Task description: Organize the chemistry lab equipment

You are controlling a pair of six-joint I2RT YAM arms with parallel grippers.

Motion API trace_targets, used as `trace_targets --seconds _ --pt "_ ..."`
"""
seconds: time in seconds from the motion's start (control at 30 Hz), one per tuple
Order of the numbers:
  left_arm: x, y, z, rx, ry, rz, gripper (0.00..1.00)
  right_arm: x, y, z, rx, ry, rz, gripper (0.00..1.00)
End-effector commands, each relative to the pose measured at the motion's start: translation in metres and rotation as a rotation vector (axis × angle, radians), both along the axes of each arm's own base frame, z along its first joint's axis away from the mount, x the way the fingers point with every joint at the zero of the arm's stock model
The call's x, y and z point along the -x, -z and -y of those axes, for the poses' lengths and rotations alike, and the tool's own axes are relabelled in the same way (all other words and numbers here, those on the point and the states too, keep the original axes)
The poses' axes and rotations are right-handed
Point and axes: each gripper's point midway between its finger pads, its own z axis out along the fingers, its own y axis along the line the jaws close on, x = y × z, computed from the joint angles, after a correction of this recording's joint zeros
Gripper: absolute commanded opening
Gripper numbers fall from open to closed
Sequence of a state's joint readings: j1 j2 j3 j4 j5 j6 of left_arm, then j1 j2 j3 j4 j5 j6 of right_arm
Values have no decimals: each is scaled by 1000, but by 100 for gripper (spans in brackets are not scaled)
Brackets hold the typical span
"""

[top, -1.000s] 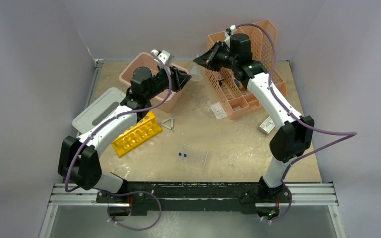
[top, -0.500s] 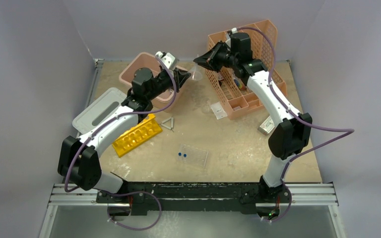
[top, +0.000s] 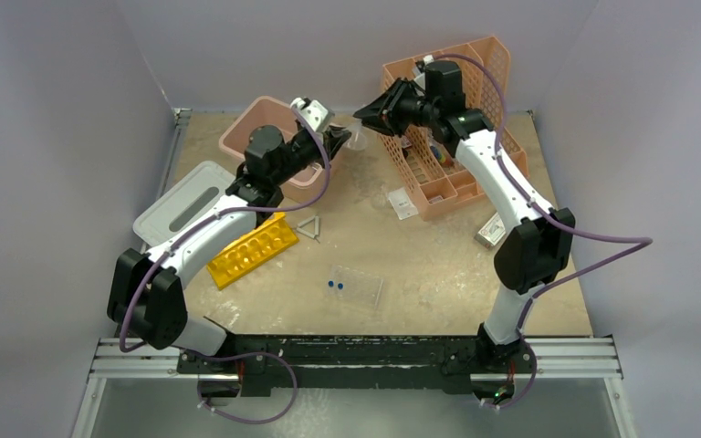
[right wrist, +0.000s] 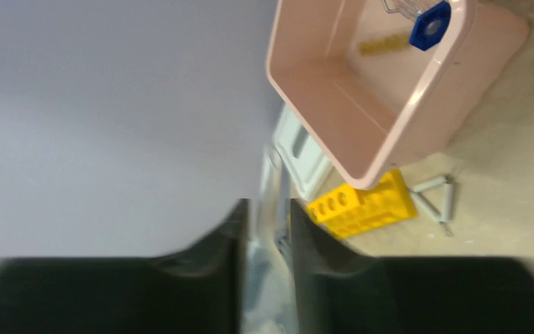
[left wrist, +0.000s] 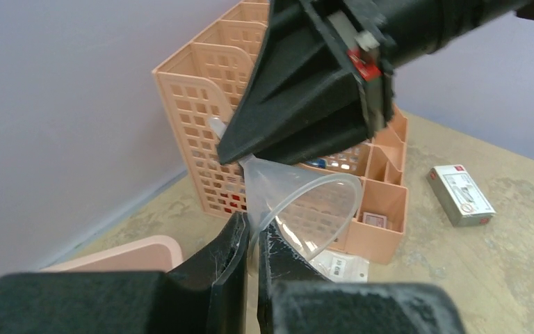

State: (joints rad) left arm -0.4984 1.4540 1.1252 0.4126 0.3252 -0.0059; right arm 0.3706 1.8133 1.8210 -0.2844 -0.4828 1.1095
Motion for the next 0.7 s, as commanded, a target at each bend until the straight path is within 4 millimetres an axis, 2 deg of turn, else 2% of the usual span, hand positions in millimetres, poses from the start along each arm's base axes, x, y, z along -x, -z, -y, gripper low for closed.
trace_targets --seconds 0.0,0.07,0.17,0.3,0.43,0.53,0.67 --pt "-12 -27 -18 40 -114 75 0 12 -13 4 79 -72 135 47" --pt "-16 -21 -28 24 -176 34 0 8 -22 13 113 -54 209 63" --pt "-23 -9 -50 21 -313 -46 0 2 -37 33 166 23 292 72" --pt "-36 17 -95 -38 -574 -151 0 -6 -41 59 257 112 336 73" --pt "-49 50 -143 -29 -786 -287 0 -10 -29 74 340 148 331 72" --pt "-60 72 -167 -3 -857 -377 0 -10 -20 83 403 164 328 71" --pt "-73 98 -181 -76 -919 -451 0 -12 -4 96 495 188 321 70"
